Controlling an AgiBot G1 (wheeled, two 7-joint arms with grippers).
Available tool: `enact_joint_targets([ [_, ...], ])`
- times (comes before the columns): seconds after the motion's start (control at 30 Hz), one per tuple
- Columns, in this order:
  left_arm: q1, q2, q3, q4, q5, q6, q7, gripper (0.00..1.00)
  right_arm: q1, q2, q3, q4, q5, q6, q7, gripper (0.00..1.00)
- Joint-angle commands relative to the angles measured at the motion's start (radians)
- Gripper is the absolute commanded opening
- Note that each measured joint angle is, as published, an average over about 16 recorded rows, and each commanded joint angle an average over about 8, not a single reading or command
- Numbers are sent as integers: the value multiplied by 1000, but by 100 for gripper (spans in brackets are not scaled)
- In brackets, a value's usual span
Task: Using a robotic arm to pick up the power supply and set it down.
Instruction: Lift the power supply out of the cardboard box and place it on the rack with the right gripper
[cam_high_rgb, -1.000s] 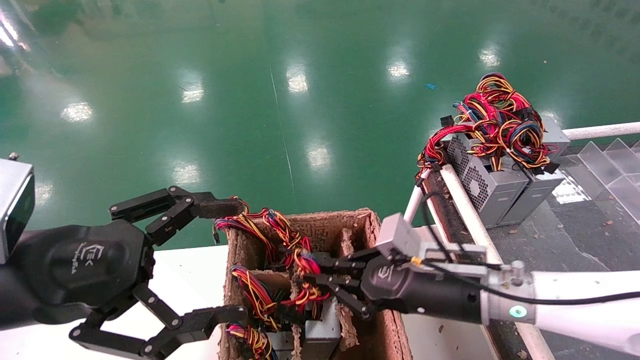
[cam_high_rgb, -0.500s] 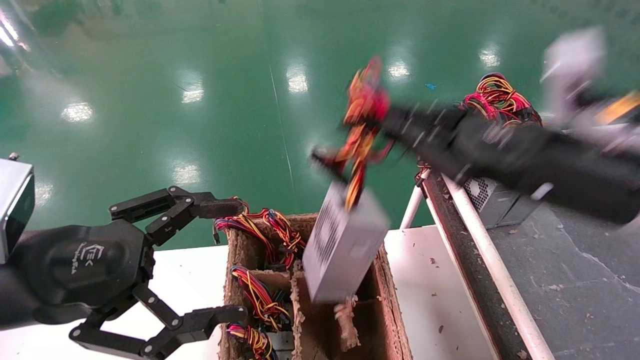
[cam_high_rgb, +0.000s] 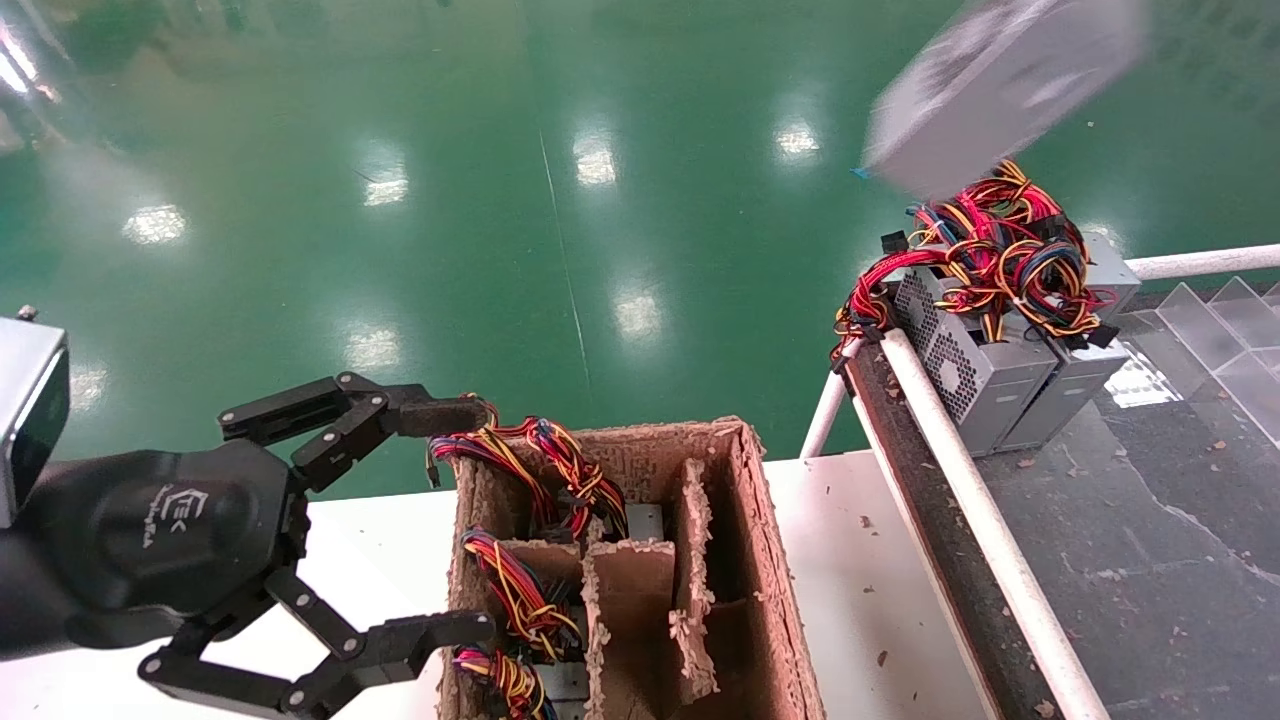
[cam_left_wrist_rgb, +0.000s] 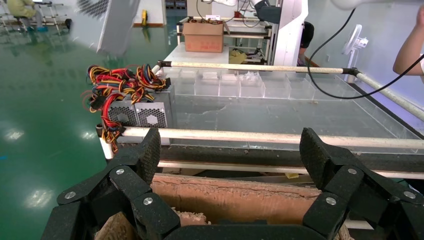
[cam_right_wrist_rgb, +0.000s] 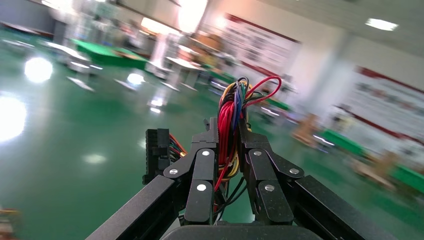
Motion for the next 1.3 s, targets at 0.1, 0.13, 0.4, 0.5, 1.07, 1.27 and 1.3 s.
enact_joint_targets([
  [0.1,0,0,0,0,0,0,0,100,86,54,-8,-105,-66,-2,-41,0],
  [0.13,0,0,0,0,0,0,0,100,101,67,-14,-132,-84,-9,-51,0],
  [0.4,0,0,0,0,0,0,0,100,152,146,-61,-349,-189,-82,-146,0],
  [0.5,0,0,0,0,0,0,0,100,139,161,-74,-429,-207,-114,-180,0],
  [1.07,0,0,0,0,0,0,0,100,111,49,-119,-675,-256,-145,-300,0],
  [1.27,0,0,0,0,0,0,0,100,136,20,-125,-711,-266,-122,-317,0],
  [1.3,0,0,0,0,0,0,0,100,140,15,-126,-716,-268,-117,-320,0],
])
